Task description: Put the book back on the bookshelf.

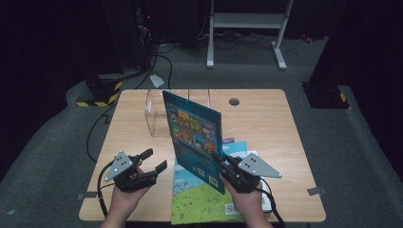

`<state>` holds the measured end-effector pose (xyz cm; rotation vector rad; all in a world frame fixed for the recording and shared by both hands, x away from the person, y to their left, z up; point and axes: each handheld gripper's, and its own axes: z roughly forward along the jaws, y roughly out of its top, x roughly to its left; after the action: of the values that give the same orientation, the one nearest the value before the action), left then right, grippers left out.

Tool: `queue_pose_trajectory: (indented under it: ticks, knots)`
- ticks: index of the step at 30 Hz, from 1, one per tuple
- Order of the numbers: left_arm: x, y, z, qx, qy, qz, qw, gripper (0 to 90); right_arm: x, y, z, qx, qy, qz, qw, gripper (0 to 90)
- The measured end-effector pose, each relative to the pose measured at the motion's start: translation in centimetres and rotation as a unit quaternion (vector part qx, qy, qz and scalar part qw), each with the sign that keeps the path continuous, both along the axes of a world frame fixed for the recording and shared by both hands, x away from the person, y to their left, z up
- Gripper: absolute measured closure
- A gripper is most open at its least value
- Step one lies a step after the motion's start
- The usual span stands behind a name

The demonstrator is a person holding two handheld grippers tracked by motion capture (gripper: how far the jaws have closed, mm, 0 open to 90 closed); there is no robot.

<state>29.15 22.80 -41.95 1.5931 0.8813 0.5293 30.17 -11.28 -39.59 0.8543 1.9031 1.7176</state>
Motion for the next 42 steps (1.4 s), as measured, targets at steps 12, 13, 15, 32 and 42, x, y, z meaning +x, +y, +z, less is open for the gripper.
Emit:
queue_pose_trajectory:
  ticks: [12,13,15,32,42]
  knots:
    - [0.3,-5.0,2.6,-0.012,-0.008,-0.023,0.9996,21.6,-0.5,1.5,-0.7,-0.01,-0.028,0.001,0.9996,82.0]
    - [0.2,-5.5,3.1,-0.016,-0.014,-0.025,0.9995,21.2,-0.6,1.5,-0.8,-0.01,-0.032,-0.001,0.9994,82.0]
    - [-0.1,-6.4,3.9,-0.021,-0.02,-0.033,0.999,20.3,-0.8,1.5,-1.0,-0.008,-0.033,-0.003,0.9994,81.9]
    - [0.1,-13.3,7.5,-0.026,-0.052,-0.042,0.9974,15.1,-2.6,0.9,-1.2,-0.018,-0.075,-0.035,0.9964,81.7]
    - [-0.9,-13.7,7.8,-0.014,-0.047,-0.03,0.9983,15.0,-3.6,1.3,-1.8,-0.029,-0.104,-0.053,0.9928,81.6]
